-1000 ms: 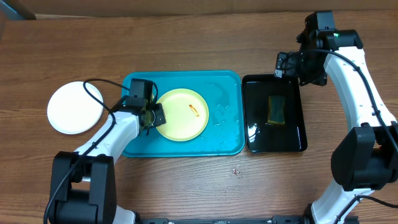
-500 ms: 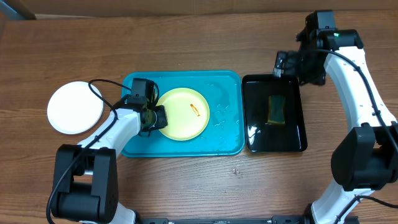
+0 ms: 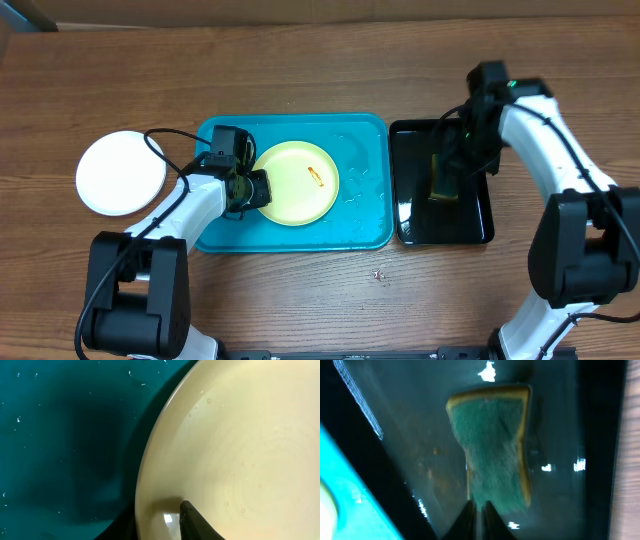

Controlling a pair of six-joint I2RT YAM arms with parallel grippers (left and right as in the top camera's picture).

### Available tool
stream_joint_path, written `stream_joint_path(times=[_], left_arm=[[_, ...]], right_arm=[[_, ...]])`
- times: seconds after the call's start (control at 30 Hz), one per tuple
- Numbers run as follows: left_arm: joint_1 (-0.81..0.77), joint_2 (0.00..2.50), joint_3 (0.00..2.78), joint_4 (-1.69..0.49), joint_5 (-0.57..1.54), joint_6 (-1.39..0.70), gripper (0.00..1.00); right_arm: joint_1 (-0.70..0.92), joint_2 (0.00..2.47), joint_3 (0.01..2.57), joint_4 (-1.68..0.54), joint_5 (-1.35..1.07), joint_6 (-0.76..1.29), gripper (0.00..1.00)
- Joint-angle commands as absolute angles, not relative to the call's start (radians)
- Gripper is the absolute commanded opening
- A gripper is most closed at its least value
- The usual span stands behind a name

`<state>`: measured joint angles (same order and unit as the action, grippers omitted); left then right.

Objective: Clean dirty plates on tray and stack at the side
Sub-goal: 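Grasp the sponge with the right gripper and squeeze it over the black tray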

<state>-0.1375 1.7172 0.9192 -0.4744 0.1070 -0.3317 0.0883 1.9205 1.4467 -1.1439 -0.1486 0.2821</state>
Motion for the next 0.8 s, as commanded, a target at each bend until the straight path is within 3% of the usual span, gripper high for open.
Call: stream_joint_path(times=[0.0,0.17,0.23,0.5,0.77], left_arm=[[-0.144,1.734,0.931,-0.474,0.124,-0.314,0.30],[-0.144,1.734,0.931,-0.474,0.124,-0.314,0.33],[-0.144,1.734,0.931,-0.475,0.123,-0.314,0.34],[-0.144,1.734,0.931,-0.475,0.123,-0.314,0.34],[-0.144,1.734,0.931,-0.474,0.123,-0.314,0.35]], right_arm=[[0.124,1.910,1.313,-1.005,-0.135,0.365,0.04],[0.170,1.912,1.110,-0.733,-0.131,0.373,0.09],[0.179,1.913,1.056,-0.670,-0.136,0.376,0.07],[0.151,1.883,1.320,-0.968,-0.262,0.331,0.09],[0.147,1.884,1.420,-1.017,-0.065,0.326,0.10]])
